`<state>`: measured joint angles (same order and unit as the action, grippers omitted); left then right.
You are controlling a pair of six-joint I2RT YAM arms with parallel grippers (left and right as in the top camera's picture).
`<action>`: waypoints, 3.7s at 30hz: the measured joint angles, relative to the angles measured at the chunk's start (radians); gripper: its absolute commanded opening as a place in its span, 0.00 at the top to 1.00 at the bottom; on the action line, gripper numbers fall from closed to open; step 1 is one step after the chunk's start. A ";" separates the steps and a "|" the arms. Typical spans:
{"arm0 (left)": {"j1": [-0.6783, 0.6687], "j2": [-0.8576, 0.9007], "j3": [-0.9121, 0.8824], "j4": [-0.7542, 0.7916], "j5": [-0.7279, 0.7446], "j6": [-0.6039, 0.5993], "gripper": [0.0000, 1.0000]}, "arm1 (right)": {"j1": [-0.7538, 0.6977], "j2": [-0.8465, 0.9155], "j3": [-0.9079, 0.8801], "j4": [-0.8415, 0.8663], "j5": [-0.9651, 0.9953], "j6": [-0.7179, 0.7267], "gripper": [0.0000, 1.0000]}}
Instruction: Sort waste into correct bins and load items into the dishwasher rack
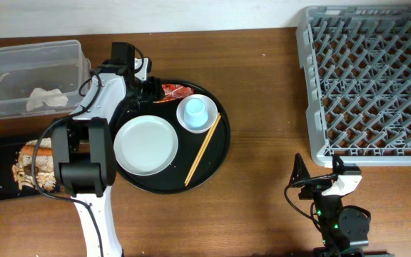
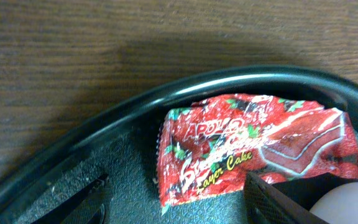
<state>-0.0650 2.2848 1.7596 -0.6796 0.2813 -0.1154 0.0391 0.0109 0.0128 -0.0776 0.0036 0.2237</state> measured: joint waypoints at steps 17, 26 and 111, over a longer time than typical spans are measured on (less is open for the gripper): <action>0.001 0.026 0.004 0.056 0.087 0.007 0.50 | 0.000 0.000 0.000 0.000 0.000 0.000 0.02; 0.001 0.029 0.004 0.057 0.090 0.011 0.56 | 0.000 0.000 0.000 0.000 0.000 0.000 0.02; -0.099 0.004 0.005 0.060 0.014 0.031 0.79 | 0.000 0.000 0.000 0.000 0.000 0.000 0.02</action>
<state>-0.1642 2.2890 1.7645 -0.6197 0.2951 -0.0845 0.0391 0.0109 0.0128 -0.0776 0.0036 0.2241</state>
